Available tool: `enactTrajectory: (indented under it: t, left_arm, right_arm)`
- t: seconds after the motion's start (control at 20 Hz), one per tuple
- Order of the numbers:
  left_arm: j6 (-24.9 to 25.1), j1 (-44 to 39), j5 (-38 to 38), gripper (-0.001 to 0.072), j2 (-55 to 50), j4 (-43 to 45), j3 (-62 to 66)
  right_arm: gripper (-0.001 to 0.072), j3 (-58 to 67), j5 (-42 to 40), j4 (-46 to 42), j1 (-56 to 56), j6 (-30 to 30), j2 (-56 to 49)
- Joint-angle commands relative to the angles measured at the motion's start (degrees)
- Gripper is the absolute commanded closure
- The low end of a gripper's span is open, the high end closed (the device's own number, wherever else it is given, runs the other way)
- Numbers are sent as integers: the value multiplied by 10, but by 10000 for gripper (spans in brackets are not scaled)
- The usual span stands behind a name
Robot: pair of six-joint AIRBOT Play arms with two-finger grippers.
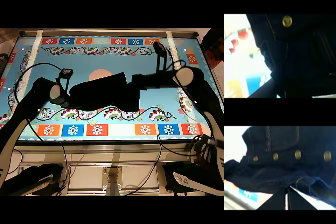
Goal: Fold the clothes and pants, and hang the long-sleeved shirts on hangers.
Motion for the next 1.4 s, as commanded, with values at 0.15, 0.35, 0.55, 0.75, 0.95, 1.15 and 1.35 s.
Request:
enactTrajectory:
  t: [0.15, 0.35, 0.55, 0.75, 0.95, 1.15, 1.35]
  left_arm:
    - [-144, 44, 214, 675, -7, 12, 0]
    - [-262, 74, 300, 674, -49, 12, 0]
    - [-325, 70, 365, 675, -75, -11, 0]
    - [-316, 55, 354, 676, -64, 17, 1]
    - [-384, 56, 451, 676, -60, 17, 15]
    - [-451, 56, 468, 676, -75, 16, 21]
    - [-539, 56, 481, 675, -93, 16, 21]
  right_arm:
    - [701, 151, -19, 19, 0, -27, -156]
    - [701, 180, -93, 22, 0, -2, -201]
    - [701, 184, -123, 24, 0, 25, -221]
    - [701, 187, -126, 17, -8, 39, -220]
    - [701, 187, -176, 20, -18, 77, -220]
    - [701, 187, -198, 21, -21, 115, -220]
    - [701, 187, -202, 21, -21, 130, -220]
